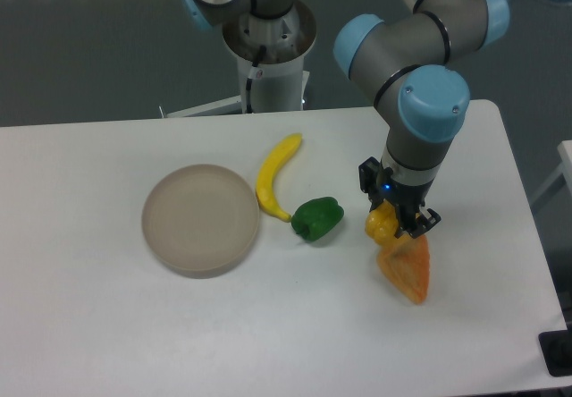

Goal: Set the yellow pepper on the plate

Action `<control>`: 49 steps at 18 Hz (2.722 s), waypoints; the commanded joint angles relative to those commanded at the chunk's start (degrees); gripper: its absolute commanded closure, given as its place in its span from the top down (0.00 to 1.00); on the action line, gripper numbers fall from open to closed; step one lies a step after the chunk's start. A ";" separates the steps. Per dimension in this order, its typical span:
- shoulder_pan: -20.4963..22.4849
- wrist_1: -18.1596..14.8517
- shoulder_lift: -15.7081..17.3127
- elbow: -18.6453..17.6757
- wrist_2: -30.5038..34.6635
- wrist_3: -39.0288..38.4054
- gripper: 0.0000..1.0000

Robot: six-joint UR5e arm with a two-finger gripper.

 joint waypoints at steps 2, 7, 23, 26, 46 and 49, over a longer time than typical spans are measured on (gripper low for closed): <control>-0.09 0.09 0.00 0.00 0.09 0.00 0.39; -0.17 0.00 0.00 0.53 0.00 -0.26 0.39; -23.46 0.44 3.34 -11.60 -2.11 -15.02 0.48; -26.97 5.08 3.51 -15.19 -2.11 -17.40 0.49; -13.81 11.78 5.80 -10.46 0.88 -9.15 1.00; -8.63 11.43 5.98 -10.55 0.97 -4.85 1.00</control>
